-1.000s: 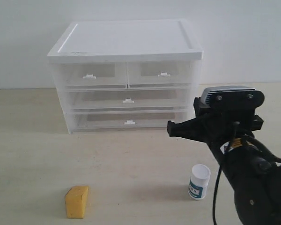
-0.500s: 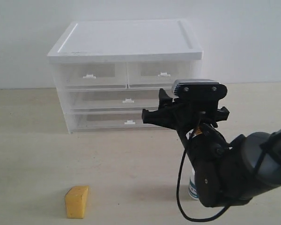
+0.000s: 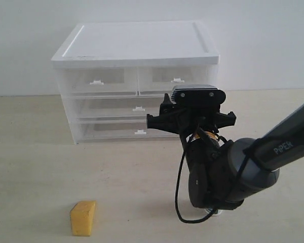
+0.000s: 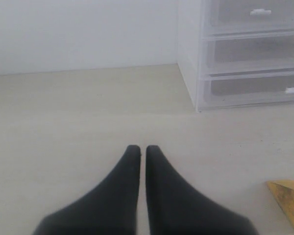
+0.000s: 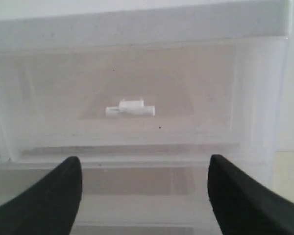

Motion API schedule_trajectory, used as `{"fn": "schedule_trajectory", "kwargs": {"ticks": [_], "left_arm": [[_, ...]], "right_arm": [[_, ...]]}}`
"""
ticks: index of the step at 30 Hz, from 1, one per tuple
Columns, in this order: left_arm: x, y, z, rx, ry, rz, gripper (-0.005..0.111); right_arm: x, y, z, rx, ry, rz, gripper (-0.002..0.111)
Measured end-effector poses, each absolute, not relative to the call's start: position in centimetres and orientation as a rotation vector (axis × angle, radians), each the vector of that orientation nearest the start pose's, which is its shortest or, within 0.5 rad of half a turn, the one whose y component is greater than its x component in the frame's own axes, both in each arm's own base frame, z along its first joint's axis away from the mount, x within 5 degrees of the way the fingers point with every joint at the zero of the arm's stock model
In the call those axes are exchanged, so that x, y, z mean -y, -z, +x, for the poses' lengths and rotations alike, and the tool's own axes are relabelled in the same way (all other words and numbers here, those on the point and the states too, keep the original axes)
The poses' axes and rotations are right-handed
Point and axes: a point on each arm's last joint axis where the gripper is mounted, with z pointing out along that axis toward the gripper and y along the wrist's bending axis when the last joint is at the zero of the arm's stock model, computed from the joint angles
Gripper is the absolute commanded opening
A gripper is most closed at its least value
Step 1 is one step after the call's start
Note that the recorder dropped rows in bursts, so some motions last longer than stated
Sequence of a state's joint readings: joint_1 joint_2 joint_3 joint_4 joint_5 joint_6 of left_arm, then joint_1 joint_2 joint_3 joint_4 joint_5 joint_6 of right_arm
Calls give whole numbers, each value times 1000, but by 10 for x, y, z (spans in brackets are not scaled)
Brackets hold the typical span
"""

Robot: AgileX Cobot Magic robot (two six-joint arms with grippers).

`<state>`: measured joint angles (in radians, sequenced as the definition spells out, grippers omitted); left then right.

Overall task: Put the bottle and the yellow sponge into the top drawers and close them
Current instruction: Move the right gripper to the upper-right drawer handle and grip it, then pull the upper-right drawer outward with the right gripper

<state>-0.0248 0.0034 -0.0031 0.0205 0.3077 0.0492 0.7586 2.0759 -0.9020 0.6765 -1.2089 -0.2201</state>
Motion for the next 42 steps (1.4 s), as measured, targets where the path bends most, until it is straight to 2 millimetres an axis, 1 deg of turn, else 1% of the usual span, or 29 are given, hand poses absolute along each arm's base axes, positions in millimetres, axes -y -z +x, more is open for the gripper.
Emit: {"fn": "schedule_trajectory", "kwargs": {"ticks": [5, 10, 14, 17, 22, 25, 26, 28, 29, 30, 31, 32, 42], "left_arm": [[1, -186, 54, -1790, -37, 79, 4], [1, -186, 54, -1790, -37, 79, 4], [1, -186, 54, -1790, -37, 79, 4], [1, -186, 54, -1790, -37, 79, 4], [1, -186, 54, -1790, -37, 79, 4], [1, -186, 54, -1790, -37, 79, 4], [1, -186, 54, -1790, -37, 79, 4], [1, -186, 54, -1790, -37, 79, 4], [1, -186, 54, -1790, -37, 79, 4], [1, -186, 54, -1790, -37, 79, 4], [1, -186, 54, -1790, -37, 79, 4], [1, -186, 54, -1790, -37, 79, 4], [1, -186, 54, -1790, -37, 79, 4]], "right_arm": [[-228, -145, 318, -1527, -176, -33, 66], [-233, -153, 323, -1499, -190, -17, 66], [-232, -158, 332, -1477, -186, 3, 66], [-228, -156, 344, -1466, -165, 27, 66], [-230, -156, 349, -1449, -142, 49, 66], [-233, -156, 350, -1455, -97, 31, 66], [-234, -157, 351, -1461, -82, 21, 64], [-236, -157, 351, -1469, -73, 10, 48], [-236, -157, 351, -1473, -72, 3, 32], [-237, -158, 351, -1474, -73, -3, 14], [-238, -157, 351, -1479, -79, -14, 4], [-239, -157, 351, -1479, -81, -14, 0], [-239, -158, 352, -1483, -82, -8, 0]]}}
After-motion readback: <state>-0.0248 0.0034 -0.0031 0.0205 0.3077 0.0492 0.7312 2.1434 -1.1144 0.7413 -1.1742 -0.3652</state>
